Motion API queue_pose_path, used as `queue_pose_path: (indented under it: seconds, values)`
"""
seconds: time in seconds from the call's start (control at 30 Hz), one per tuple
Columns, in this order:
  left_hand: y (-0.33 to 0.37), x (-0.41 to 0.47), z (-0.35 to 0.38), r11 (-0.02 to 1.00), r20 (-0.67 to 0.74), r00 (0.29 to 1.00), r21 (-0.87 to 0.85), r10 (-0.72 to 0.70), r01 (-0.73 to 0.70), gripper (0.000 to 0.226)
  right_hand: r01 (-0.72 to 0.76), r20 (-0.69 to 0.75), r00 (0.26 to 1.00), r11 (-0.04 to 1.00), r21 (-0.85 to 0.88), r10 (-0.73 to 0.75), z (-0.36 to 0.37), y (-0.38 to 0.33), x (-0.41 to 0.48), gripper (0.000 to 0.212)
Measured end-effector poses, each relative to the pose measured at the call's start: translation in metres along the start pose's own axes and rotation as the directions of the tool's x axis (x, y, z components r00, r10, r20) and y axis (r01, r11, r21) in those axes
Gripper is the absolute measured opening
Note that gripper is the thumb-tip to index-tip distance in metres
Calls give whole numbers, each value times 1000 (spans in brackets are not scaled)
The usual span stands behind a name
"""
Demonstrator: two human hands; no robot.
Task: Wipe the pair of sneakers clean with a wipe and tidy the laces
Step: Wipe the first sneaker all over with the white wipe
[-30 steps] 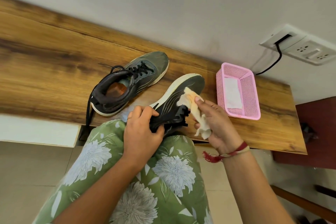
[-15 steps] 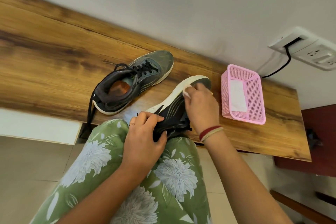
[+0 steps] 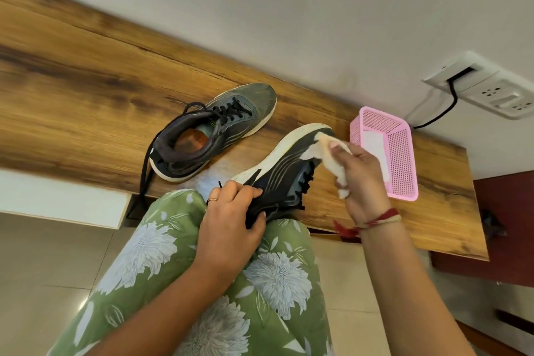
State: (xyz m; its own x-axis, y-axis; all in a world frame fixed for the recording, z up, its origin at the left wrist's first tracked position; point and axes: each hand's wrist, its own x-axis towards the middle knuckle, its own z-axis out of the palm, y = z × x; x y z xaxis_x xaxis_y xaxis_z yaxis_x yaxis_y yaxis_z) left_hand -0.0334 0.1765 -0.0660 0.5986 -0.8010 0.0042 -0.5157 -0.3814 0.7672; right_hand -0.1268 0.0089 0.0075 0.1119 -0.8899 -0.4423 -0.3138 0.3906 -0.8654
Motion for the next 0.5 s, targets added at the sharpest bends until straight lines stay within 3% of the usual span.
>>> queue_pose_path:
  seconds: [0.07, 0.1, 0.17, 0.23, 0.27, 0.3, 0.4, 0.43, 0.5]
  values:
    - [1, -1, 0, 1000, -8, 1000, 22, 5, -5, 33, 198, -61, 975, 959, -205, -214, 0, 0, 12, 13]
    - [2, -1, 0, 998, -18, 1000, 55, 12, -11, 33, 280, -22, 951, 888, -365, -309, 3, 3, 14, 14]
    - [5, -3, 1, 990, -34, 999, 140, 11, -6, 33, 402, 160, 895, 597, -694, -416, 12, 16, 9, 23]
    - [7, -3, 2, 987, -26, 1000, 163, 4, 0, 35, 447, 314, 844, 246, -860, -435, 23, 31, -3, 29]
    - [7, -3, 2, 988, -16, 1000, 153, 6, -4, 35, 446, 347, 834, 153, -882, -429, 29, 35, -13, 30]
    - [7, -3, 3, 990, -7, 1000, 143, 8, -7, 36, 443, 362, 839, 124, -888, -407, 33, 38, -21, 30]
    - [4, -4, 2, 990, 13, 1000, 138, -4, 2, 36, 460, 379, 870, 239, -855, -316, 37, 41, -45, 29]
    - [4, -4, 1, 989, 19, 1000, 146, -6, 3, 36, 464, 394, 882, 334, -820, -258, 33, 40, -48, 28]
    - [4, -5, 1, 986, 27, 1000, 165, -12, 7, 35, 380, 445, 892, 671, -636, -83, 24, 31, -51, 22]
